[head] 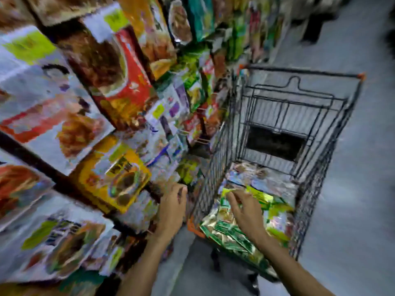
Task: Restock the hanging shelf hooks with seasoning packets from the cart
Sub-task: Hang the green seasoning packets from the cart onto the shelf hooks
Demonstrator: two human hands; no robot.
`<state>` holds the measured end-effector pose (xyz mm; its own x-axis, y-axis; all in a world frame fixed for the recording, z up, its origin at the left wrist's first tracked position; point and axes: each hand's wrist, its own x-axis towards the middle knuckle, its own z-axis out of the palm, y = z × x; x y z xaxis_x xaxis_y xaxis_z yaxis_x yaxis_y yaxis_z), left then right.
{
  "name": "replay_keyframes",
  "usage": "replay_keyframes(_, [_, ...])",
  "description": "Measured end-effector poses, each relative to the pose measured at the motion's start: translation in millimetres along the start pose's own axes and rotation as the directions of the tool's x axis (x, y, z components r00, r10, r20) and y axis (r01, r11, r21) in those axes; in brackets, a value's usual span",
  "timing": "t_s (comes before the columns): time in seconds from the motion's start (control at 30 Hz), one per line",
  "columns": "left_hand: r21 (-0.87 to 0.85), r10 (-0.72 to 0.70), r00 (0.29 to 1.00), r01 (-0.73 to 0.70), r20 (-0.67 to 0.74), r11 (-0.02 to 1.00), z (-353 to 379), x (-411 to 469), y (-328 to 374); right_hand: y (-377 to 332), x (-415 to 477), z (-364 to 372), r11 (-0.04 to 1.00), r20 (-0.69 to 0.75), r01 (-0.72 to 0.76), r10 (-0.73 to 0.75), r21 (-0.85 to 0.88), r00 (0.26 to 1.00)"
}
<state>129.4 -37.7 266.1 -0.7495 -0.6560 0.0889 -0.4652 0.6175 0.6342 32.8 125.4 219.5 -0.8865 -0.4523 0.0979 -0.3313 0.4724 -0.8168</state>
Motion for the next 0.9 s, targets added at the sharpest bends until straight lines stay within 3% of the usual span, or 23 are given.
replay_keyframes(0.17, [0.097, -0.014, 0.982, -0.005, 0.19, 0.995, 67, 43, -32, 80, -2, 23, 0.94, 0.016, -0.34, 0.341, -0.043, 0.94])
replay_keyframes(0.37, [0.2, -0.05, 0.962, -0.005, 0.268, 0.98, 128, 80, -79, 151, -6, 79, 0.836, 0.028, -0.541, 0.545, -0.088, 0.838])
replay_keyframes(0.5, [0.191, -0.107, 0.938, 0.045, 0.329, 0.981, 160, 91, -111, 196, 3, 105, 0.676, -0.068, -0.734, 0.731, -0.062, 0.679])
replay_keyframes(0.57, [0.198, -0.111, 0.922, 0.038, 0.371, 0.98, 173, 92, -123, 220, 8, 108, 0.607, -0.13, -0.785, 0.774, -0.125, 0.62])
replay_keyframes(0.67, [0.219, -0.086, 0.904, -0.008, 0.419, 0.976, 188, 91, -135, 249, 19, 109, 0.538, -0.177, -0.797, 0.786, -0.275, 0.592])
replay_keyframes(0.8, [0.236, -0.061, 0.912, -0.04, 0.405, 0.971, 196, 91, -144, 269, 37, 120, 0.465, -0.214, -0.821, 0.811, -0.332, 0.545])
replay_keyframes(0.9, [0.219, -0.047, 0.913, -0.047, 0.405, 0.975, 196, 92, -147, 274, 50, 124, 0.383, -0.273, -0.884, 0.85, -0.267, 0.451])
